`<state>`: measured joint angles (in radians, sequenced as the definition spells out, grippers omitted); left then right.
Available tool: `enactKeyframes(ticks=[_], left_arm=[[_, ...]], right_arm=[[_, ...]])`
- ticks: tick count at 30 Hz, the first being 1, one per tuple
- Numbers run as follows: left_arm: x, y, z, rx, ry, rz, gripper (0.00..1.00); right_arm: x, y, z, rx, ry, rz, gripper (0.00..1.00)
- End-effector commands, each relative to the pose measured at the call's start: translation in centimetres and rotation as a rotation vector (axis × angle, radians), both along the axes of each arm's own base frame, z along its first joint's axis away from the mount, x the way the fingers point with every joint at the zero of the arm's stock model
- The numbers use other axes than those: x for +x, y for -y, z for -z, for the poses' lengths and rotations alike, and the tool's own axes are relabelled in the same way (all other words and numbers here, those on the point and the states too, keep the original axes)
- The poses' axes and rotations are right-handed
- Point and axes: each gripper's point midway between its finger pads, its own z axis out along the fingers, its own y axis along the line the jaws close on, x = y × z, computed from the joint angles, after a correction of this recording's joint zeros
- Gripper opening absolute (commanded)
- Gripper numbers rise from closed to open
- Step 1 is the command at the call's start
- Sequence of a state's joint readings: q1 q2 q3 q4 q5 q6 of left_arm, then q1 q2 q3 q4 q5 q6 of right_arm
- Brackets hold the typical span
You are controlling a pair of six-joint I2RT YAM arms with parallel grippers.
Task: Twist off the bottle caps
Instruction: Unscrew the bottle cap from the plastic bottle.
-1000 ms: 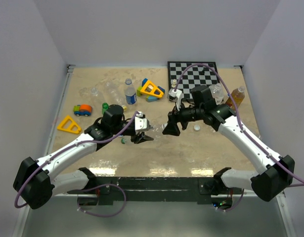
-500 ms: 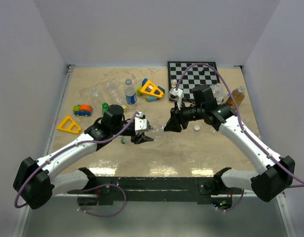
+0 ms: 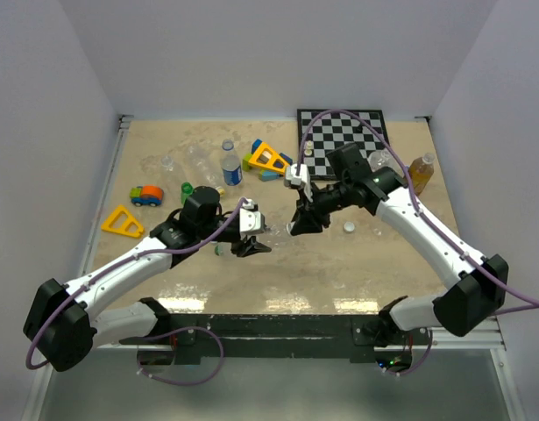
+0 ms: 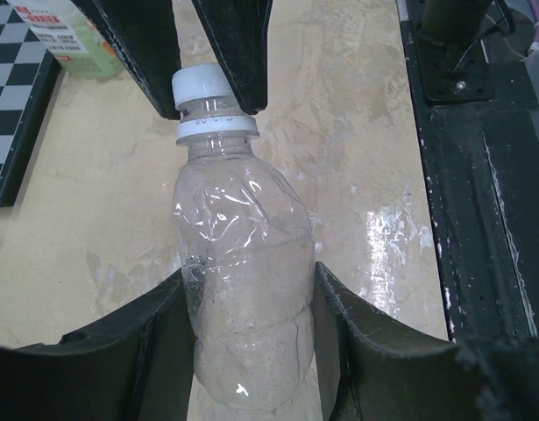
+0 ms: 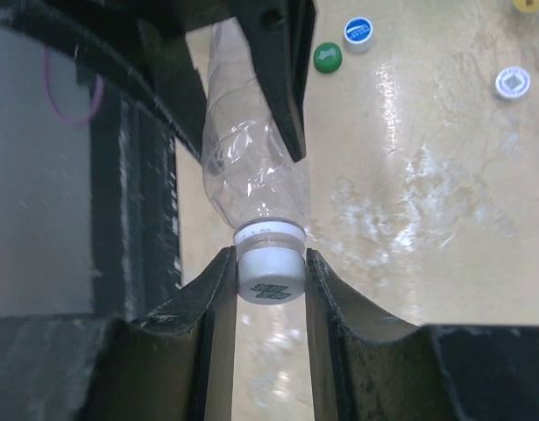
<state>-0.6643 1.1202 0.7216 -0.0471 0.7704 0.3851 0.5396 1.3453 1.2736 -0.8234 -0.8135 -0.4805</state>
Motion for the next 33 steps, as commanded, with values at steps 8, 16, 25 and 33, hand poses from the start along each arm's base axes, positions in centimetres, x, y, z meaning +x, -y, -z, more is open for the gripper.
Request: enactKeyframes(ticks=[8, 16, 25, 33], left_arm=[[0.2, 0.5, -1.9, -0.050, 0.068, 0.020, 0.00], [0.3, 0.5, -1.5, -0.044, 0.060, 0.019, 0.00], [0.3, 0.5, -1.3, -0.041, 0.056, 0.019, 0.00], [0.3, 0.5, -1.2, -0.040, 0.046, 0.022, 0.00]], right_arm=[[2.5, 0.2, 0.8, -0.191, 0.886, -0.576, 0.00], [0.5, -1.1, 0.1, -0.057, 0.784, -0.536, 0.08], [-1.2, -0.3, -2.1, 0.044, 0.588, -0.402, 0.69], [-1.8, 1.5, -4.7, 0.108, 0.358, -0.109, 0.80]])
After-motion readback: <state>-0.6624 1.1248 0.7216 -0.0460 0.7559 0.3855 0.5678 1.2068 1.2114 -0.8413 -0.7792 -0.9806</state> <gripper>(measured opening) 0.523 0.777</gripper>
